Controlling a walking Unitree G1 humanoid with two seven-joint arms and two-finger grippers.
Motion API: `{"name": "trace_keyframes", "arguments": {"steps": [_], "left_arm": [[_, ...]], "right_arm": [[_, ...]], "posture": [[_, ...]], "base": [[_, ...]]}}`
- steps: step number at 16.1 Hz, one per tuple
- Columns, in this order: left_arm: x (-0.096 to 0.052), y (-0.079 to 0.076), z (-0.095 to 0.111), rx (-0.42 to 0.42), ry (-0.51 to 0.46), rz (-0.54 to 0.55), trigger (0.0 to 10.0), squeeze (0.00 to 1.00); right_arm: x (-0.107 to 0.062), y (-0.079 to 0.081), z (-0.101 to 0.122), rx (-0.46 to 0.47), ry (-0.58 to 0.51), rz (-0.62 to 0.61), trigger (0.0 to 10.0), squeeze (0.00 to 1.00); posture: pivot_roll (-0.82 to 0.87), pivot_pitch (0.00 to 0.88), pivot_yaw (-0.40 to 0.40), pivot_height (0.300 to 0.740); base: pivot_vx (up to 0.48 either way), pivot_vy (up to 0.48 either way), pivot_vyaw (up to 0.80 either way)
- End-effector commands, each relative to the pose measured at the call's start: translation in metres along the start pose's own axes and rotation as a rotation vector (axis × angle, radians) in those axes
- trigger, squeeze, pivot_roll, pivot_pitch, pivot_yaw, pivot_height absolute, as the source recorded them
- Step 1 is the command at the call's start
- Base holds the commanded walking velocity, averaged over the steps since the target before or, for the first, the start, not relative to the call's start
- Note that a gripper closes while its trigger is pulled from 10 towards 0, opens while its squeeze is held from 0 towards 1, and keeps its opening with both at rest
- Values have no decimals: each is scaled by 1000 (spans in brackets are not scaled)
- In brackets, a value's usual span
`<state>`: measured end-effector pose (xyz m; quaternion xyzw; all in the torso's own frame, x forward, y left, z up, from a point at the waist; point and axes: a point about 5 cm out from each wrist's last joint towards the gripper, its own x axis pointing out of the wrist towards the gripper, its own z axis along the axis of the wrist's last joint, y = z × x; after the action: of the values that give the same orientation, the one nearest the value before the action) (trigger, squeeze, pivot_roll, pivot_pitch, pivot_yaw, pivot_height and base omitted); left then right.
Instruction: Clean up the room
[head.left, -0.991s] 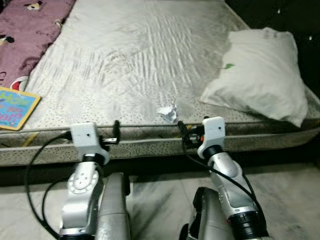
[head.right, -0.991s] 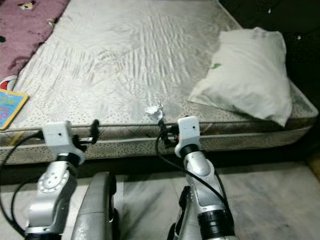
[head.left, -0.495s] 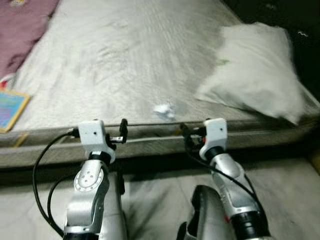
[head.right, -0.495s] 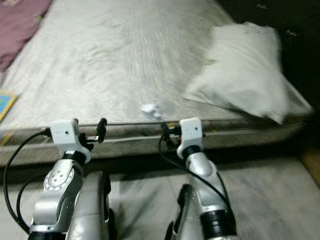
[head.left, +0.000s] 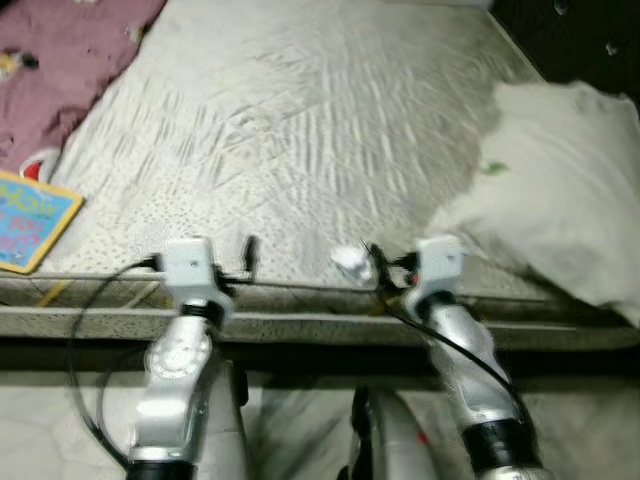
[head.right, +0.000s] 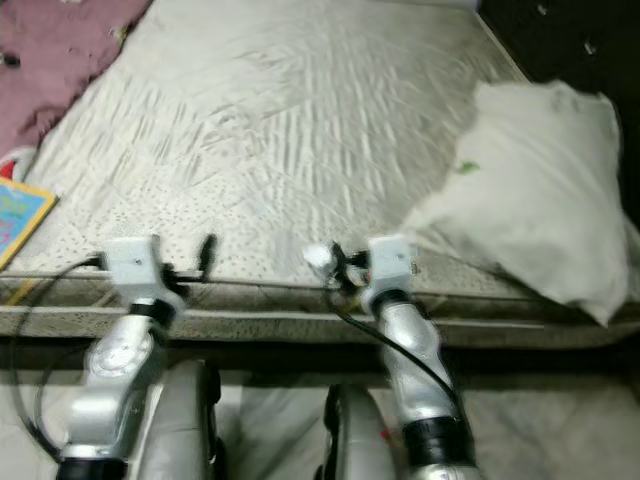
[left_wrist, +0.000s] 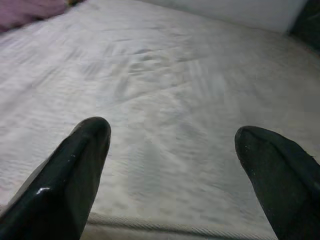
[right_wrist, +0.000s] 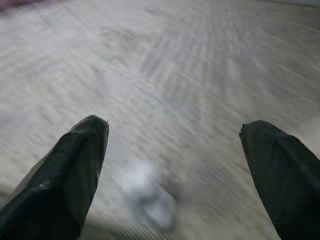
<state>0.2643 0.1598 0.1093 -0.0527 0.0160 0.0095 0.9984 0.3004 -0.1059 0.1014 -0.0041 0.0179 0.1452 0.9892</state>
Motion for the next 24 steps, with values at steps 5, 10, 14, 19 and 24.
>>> {"name": "trace_keyframes", "arguments": {"steps": [5, 10, 14, 19, 24], "left_arm": [[4, -13, -1, -1, 2, -16, 10000, 0], [0, -6, 1, 25, 0, 28, 10000, 0], [-21, 30, 5, 135, 2, 229, 10000, 0], [-43, 50, 3, 200, 35, 292, 10000, 0], [-51, 42, 2, 226, 62, 248, 10000, 0]], "right_arm": [[-6, -15, -8, -15, 34, -28, 10000, 0], [-4, -15, -11, -5, 64, -12, 10000, 0], [2, -2, -37, -1, 281, 183, 10000, 0], [19, 7, -29, -49, 232, 220, 10000, 0], [40, 10, -19, -71, 178, 181, 10000, 0]], "posture": [[81, 97, -66, 556], [91, 102, -72, 528], [143, 98, -78, 528], [199, 108, -87, 528], [246, 112, -83, 528]], "base": [[0, 0, 0], [0, 0, 0], [0, 0, 0], [0, 0, 0], [0, 0, 0]]}}
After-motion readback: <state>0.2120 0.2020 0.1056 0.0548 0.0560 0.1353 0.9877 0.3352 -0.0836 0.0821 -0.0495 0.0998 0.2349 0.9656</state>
